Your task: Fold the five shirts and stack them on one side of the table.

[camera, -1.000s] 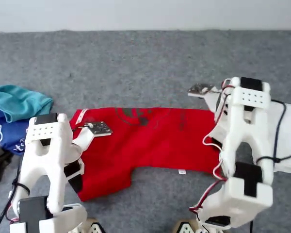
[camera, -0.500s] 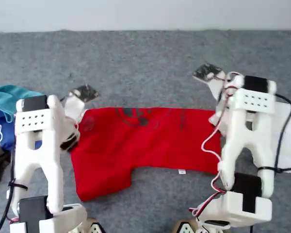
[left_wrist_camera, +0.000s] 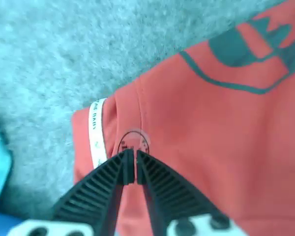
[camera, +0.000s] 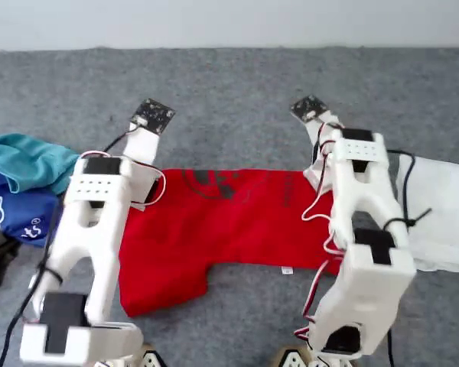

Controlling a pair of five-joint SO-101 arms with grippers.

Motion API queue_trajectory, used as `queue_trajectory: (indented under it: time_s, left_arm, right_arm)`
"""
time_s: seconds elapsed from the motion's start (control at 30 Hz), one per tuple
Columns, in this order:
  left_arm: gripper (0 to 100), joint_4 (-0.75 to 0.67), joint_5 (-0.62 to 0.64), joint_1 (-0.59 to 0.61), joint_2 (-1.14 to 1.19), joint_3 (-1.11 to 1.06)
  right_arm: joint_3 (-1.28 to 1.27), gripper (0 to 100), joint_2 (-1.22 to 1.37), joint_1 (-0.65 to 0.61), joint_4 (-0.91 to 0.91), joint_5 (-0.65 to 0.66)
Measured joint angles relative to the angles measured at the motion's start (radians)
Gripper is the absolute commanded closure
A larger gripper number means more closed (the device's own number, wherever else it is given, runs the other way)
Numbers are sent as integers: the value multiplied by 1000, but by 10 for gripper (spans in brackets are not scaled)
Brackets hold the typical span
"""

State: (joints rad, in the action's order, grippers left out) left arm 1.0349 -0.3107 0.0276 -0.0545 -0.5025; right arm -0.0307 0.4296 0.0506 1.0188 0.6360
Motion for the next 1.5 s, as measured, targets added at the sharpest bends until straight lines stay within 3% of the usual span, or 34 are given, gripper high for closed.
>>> queue_trajectory:
  time_s: [0.2, 0.37, 0.63, 0.87, 1.07, 1.3, 1.5]
  left_arm:
    - [987, 35, 3, 64, 250, 127]
    - [987, 150, 3, 63, 284, 232]
    - [987, 267, 3, 44, 81, 239]
    - [987, 338, 3, 169, -163, 239]
    - [987, 394, 3, 345, -279, 239]
    - [986, 428, 3, 572, -328, 239]
    - [986, 463, 3, 746, -330, 239]
  right_arm:
    - [0, 977, 51, 0, -133, 0]
    - [17, 976, 52, -5, -144, 0]
    - [144, 972, -34, -14, 181, -11]
    - [170, 972, -141, -120, 431, -11]
    - [170, 975, -187, -293, 631, -11]
    - [167, 966, -187, -637, 732, -9]
    - [160, 758, -187, -933, 713, -46]
